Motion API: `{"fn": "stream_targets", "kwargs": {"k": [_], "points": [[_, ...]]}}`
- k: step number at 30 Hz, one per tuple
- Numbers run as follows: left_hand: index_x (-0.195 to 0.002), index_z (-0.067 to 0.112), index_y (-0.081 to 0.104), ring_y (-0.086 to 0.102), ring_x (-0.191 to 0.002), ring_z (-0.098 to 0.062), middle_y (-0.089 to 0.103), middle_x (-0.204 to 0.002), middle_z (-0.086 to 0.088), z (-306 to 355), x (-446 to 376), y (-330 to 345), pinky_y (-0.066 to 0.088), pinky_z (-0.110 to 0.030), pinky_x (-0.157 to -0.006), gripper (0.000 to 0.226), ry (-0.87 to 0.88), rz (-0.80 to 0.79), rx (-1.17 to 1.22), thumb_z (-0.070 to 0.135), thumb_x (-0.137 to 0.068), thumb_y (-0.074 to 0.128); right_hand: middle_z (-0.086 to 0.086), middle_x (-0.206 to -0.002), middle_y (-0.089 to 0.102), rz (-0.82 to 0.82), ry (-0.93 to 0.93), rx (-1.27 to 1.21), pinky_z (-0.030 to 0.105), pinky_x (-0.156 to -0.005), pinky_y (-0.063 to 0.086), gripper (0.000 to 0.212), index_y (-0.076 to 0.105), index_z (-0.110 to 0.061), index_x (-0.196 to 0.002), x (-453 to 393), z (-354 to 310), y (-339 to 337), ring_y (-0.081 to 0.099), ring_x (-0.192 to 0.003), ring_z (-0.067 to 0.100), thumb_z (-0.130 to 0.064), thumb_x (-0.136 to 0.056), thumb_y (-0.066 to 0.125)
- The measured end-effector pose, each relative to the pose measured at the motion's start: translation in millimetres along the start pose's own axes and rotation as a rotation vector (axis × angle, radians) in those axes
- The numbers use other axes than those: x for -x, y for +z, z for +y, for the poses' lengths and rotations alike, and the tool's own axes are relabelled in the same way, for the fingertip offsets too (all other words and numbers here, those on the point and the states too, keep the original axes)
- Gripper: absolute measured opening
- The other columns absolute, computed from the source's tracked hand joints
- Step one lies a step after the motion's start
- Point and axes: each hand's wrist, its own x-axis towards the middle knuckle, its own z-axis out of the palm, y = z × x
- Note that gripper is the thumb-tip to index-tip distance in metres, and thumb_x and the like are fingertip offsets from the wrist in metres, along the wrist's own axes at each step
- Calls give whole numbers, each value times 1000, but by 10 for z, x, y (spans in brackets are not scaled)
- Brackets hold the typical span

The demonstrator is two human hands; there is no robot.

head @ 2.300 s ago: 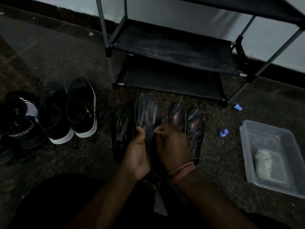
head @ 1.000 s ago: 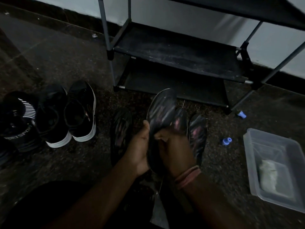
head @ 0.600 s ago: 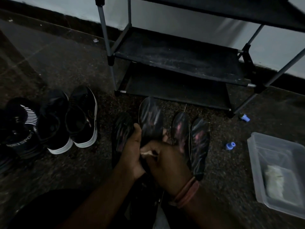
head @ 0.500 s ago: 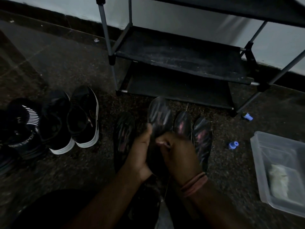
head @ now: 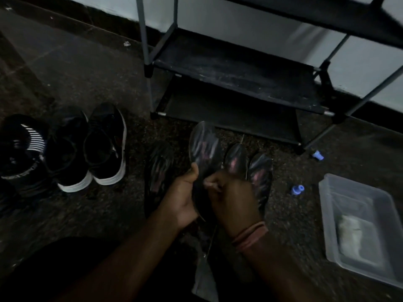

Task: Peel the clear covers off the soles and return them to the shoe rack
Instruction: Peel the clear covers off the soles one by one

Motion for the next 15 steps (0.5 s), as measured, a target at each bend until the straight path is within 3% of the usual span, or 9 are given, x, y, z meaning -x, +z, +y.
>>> {"fn": "stream_targets", "kwargs": {"k": [3, 6, 8, 12, 15], "points": [[-144, 3, 53, 72, -108, -32, 68, -128, -21, 97, -30, -48, 60, -45, -90, 60, 18, 10, 56, 47, -106, 39, -7, -82, 73, -172, -21, -148, 31, -79, 54, 11, 70, -21, -84, 50, -135, 59, 67, -78, 3, -11, -82, 66], [-143, 7, 54, 72, -107, -30, 68, -128, -20, 17, 6, 5, 62, -42, -82, 50, 58, -13, -26, 38, -107, 39, -5, -83, 72, 81, 14, -42, 36, -72, 55, 13, 70, -20, -84, -75, 127, 28, 67, -78, 9, -7, -84, 67], [-144, 11, 55, 70, -112, -28, 67, -131, -17, -60, 37, 46, 61, -40, -85, 43, 72, -59, -83, 30, -107, 41, 0, -85, 72, 220, 17, 7, 38, -71, 55, 12, 70, -16, -86, -131, 270, -34, 67, -79, 15, -4, -85, 67], [-144, 8, 55, 63, -125, -30, 61, -140, -18, 20, 85, 70, 53, -41, -103, 42, 86, -174, -64, 17, -104, 47, -4, -96, 70, 219, -26, -13, 37, -81, 54, 19, 70, -18, -96, -126, 281, -53, 65, -91, 14, -4, -86, 64], [-143, 3, 56, 58, -129, -33, 57, -143, -20, 143, 123, 64, 43, -44, -114, 50, 86, -202, 6, 26, -99, 49, -3, -96, 71, 196, -126, 58, 28, -88, 47, 29, 73, -19, -93, -127, 230, -29, 62, -92, 16, 5, -78, 65]]}}
